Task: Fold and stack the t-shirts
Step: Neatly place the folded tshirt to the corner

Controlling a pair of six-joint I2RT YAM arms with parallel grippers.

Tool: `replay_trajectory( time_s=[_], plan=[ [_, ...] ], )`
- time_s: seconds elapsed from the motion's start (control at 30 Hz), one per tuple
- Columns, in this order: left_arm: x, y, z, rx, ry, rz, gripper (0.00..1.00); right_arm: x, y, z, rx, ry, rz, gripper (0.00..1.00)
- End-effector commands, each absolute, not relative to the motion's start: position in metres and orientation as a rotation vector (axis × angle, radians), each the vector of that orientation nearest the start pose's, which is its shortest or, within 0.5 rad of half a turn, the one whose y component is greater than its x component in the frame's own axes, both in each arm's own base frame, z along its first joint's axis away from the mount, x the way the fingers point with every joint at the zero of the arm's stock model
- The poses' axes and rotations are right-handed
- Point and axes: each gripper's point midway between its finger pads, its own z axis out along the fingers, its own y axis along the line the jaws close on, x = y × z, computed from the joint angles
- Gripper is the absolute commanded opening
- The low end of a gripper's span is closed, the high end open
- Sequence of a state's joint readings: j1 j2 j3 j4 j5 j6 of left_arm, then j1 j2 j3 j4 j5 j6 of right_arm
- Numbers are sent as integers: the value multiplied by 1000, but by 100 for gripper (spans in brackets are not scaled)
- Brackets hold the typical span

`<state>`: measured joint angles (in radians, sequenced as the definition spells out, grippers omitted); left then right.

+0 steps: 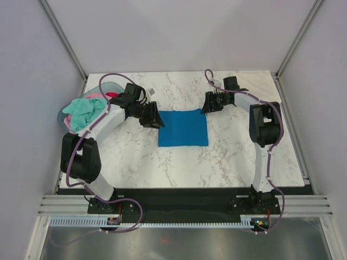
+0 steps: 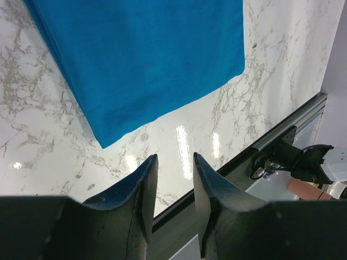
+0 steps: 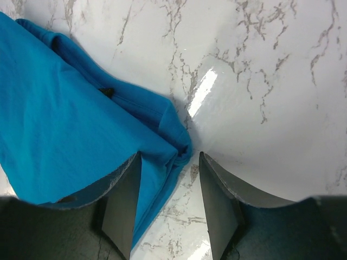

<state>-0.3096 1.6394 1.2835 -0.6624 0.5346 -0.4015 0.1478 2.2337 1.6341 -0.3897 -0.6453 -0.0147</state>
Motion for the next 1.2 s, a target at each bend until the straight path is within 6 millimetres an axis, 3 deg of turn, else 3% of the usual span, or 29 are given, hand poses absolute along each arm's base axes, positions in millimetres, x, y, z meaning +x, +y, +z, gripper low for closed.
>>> replay_trajectory(
  time_s=[0.0,0.13,0.27,0.37,0.4,0.47,0.5,0.57,0.6,0.67,0.7,0.97,1.17],
  plan=[
    [324,-216,162,176,2568,-987,40,458,185,6,-538,2507,904,55],
    [324,-216,161,176,2570,-983,40,453,192,-3,-576,2527,906,55],
    [324,-216,164,178,2563,-981,40,452,186,-8,-571,2553,855,53],
    [324,-215,164,174,2562,-975,39,452,182,-5,-574,2556,817,41],
    [324,-215,165,170,2562,-975,39,453,181,-3,-574,2553,806,27],
    [324,-215,164,165,2565,-974,39,456,176,14,-576,2524,751,12],
    [324,-215,164,164,2566,-977,39,460,174,34,-579,2485,709,8],
    [323,-215,164,162,2567,-979,39,465,160,48,-553,2475,580,0],
    [324,-216,165,164,2564,-981,38,467,155,70,-545,2436,531,0],
    [325,-215,167,163,2556,-977,38,468,139,84,-514,2425,408,0],
    [324,-215,168,164,2554,-979,38,468,133,103,-508,2389,367,0],
    [323,-216,169,166,2553,-984,38,462,58,145,-482,2393,-145,0],
    [323,-215,169,165,2551,-984,38,471,24,181,-446,2333,-364,0]
  ],
)
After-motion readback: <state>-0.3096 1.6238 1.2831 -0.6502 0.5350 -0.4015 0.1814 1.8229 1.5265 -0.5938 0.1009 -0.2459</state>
